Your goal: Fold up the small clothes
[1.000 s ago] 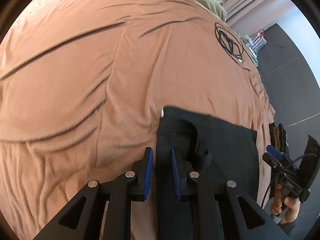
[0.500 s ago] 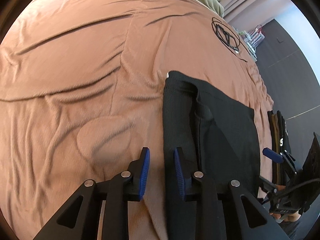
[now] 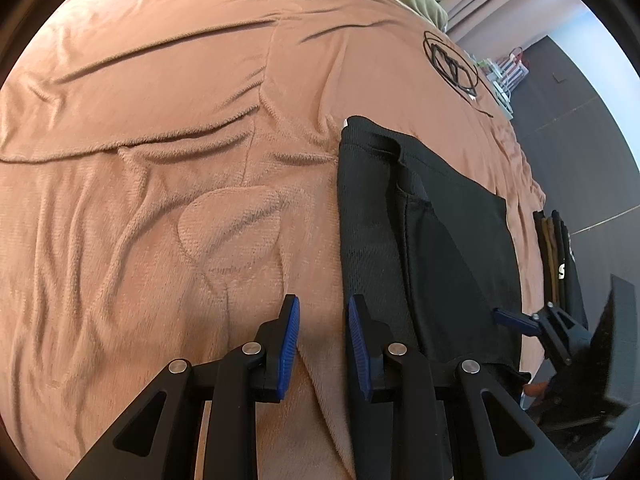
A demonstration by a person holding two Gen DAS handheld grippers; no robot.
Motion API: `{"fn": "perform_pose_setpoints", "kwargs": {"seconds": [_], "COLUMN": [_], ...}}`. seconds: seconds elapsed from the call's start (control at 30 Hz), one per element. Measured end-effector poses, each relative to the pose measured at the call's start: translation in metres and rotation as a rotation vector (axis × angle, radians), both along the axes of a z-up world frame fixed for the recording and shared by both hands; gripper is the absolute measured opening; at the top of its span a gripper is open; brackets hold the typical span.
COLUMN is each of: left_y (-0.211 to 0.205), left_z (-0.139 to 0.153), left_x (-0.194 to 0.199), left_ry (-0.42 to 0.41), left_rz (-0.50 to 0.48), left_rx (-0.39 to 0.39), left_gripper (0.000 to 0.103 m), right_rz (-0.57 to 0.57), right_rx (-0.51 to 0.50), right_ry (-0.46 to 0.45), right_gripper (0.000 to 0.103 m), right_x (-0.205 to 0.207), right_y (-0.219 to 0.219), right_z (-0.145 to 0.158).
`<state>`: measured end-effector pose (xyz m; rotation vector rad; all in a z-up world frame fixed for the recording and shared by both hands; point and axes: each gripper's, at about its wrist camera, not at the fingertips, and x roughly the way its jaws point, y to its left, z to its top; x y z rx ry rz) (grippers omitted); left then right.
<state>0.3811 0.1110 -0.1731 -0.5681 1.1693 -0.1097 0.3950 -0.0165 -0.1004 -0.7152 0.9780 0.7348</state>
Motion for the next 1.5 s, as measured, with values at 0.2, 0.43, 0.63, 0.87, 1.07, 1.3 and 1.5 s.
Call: {"fn": "perform_pose_setpoints", "kwargs": {"seconds": [0.2, 0.43, 0.63, 0.87, 1.07, 1.3, 1.5], "left_y": [0.000, 0.004, 0.004, 0.002, -0.002, -0.003, -0.004], "left_z": [0.002, 0.003, 0.004, 0.003, 0.000, -0.002, -0.004], "left_x": [0.002, 0.012, 0.020, 0.028, 0.031, 0.035, 0.044], "left_ry": [-0.001, -0.003, -0.003, -0.003, 0.003, 0.000, 0.004], "left_rz": [-0.002, 0.006, 0.006, 0.005, 0.004, 0.021, 0.016], "left_rx": [0.009, 0.015, 0.018, 0.017, 0.018, -0.006, -0.017], "left_gripper": [0.027, 0.027, 0.027, 0.027, 0.027, 0.027, 0.027], "right_rz": [-0.063, -0.155, -0.274, -0.471, -0.493, -0.442, -0.441], "right_rx": [0.011, 0.018, 0.058, 0.129, 0.208, 0.340, 0.439], "right_ry": [-0.032, -0.081, -0.090, -0.097, -0.049, 0.136, 0.285], "right_gripper": [0.080, 0.080, 0.080, 0.080, 0.079, 0.079, 0.079], "right_x": [0.023, 0.052, 0.088, 0.117, 0.117, 0.124, 0.140], "right_y": [-0.007, -0.018, -0.038, -0.075, -0.086, -0.107, -0.133], "right_z": [0.001, 0.007, 0.011, 0.014, 0.023, 0.016, 0.001]}}
